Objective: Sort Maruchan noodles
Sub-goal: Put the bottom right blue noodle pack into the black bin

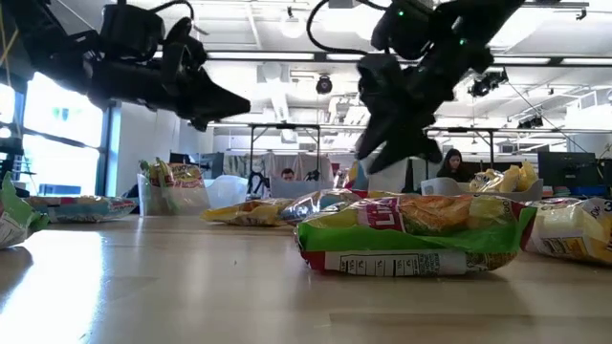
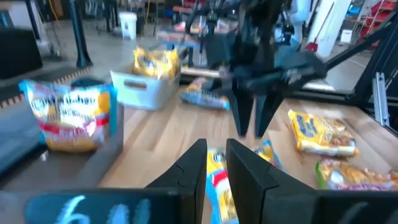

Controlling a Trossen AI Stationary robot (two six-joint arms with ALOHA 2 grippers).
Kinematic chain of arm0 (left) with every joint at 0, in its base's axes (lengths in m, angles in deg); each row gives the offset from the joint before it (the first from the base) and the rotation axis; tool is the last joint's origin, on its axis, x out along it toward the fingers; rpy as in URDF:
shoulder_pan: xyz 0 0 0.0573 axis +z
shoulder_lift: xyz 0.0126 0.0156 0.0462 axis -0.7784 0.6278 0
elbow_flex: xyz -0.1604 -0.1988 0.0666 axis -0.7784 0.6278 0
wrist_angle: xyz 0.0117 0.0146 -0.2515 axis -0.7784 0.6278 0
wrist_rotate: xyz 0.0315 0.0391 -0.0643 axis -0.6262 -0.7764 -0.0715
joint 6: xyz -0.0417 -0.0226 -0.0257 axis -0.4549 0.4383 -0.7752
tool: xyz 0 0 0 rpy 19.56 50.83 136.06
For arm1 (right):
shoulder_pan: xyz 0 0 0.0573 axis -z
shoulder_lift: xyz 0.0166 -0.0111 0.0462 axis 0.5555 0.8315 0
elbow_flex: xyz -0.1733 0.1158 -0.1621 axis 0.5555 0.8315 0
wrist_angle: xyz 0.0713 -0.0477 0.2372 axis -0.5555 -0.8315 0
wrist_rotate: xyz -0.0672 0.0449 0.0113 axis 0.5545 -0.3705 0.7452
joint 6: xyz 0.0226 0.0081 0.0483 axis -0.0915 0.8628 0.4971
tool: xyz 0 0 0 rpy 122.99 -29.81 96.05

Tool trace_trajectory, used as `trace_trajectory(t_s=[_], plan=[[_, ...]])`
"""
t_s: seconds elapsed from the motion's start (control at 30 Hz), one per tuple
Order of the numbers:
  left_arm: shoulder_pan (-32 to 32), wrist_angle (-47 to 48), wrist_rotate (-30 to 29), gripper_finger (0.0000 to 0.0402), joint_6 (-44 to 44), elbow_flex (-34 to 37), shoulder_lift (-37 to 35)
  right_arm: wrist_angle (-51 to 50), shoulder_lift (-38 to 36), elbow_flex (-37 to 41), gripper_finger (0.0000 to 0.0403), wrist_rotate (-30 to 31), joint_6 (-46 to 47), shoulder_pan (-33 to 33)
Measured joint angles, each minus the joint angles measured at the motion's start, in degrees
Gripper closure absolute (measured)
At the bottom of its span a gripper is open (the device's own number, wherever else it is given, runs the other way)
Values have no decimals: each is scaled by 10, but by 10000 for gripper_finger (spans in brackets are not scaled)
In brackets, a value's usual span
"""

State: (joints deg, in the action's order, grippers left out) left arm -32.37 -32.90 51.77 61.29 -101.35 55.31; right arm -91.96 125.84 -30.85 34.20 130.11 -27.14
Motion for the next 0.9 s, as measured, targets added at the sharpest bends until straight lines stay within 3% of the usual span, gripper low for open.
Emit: trace_trajectory(t_s=[0.13,0.27,0.4,0.53,0.6,0.9], plan=[[0,1,0,350,-3,0,14,-32,-4,9,199,-3,11,-1],[0,2,1,351,-3,-1,22,96,5,88,154,-21,74,1],[0,2,4,350,-21,-1,25,254,5,171,144,-17,130,9],[-16,42,76,351,-50,-1,32,344,12,223,143,-20,187,13],[-34,49,83,352,-48,-1,45,383,21,231,144,-21,199,13],[-93,37,32,396,-17,-80,209,412,60,210,143,-21,191,6]])
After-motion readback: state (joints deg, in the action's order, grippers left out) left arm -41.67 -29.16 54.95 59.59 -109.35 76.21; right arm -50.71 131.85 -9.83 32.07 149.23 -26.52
